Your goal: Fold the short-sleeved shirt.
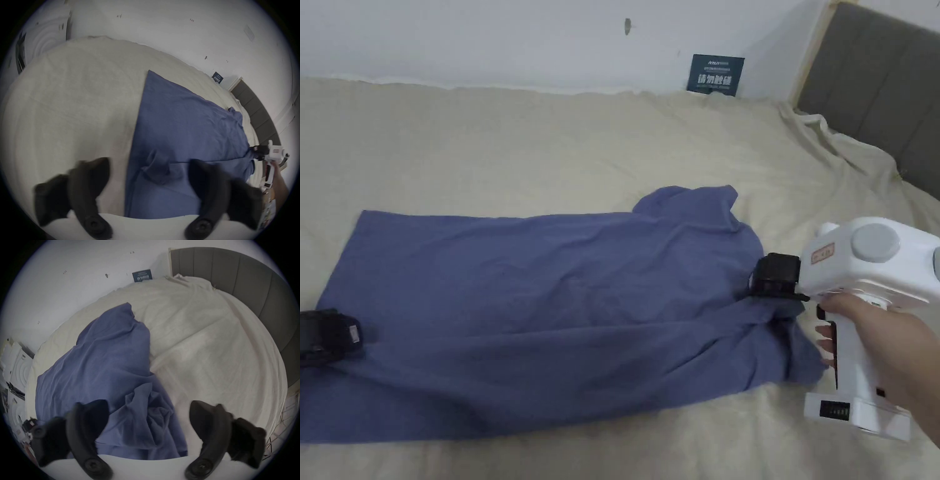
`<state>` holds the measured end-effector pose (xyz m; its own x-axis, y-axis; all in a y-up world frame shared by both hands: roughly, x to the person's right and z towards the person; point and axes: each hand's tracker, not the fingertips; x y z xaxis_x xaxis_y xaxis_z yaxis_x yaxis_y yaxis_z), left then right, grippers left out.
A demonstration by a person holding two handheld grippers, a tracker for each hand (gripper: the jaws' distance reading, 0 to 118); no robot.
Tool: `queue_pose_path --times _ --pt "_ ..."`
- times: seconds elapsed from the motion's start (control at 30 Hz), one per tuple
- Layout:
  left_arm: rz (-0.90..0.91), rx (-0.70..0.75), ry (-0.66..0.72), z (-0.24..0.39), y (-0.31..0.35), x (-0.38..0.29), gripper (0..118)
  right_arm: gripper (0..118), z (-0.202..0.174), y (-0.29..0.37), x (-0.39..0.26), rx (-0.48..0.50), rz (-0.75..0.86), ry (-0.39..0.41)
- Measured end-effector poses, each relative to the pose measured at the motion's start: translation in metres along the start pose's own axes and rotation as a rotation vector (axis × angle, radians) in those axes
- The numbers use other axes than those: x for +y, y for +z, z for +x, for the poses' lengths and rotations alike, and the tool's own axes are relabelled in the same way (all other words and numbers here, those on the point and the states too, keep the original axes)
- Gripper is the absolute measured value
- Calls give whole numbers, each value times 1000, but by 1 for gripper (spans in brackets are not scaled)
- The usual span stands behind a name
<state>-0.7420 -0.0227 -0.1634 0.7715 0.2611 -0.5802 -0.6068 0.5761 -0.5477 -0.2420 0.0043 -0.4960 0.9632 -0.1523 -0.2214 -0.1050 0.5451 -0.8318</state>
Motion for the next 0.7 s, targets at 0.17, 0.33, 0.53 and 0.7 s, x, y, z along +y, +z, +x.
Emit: queue_pose_path --times 0.17,0.33,0.53,0.7 --pt "57 -13 -28 1 37 1 111 107 10 51 -15 71 163 -7" --pt "130 -33 -128 5 105 -19 110 107 15 134 -64 224 340 -73" --pt "312 -64 -183 7 188 -83 0 0 14 204 -144 402 498 -68" --pt "360 -59 -165 9 222 -124 0 0 -2 219 -193 450 509 -8"
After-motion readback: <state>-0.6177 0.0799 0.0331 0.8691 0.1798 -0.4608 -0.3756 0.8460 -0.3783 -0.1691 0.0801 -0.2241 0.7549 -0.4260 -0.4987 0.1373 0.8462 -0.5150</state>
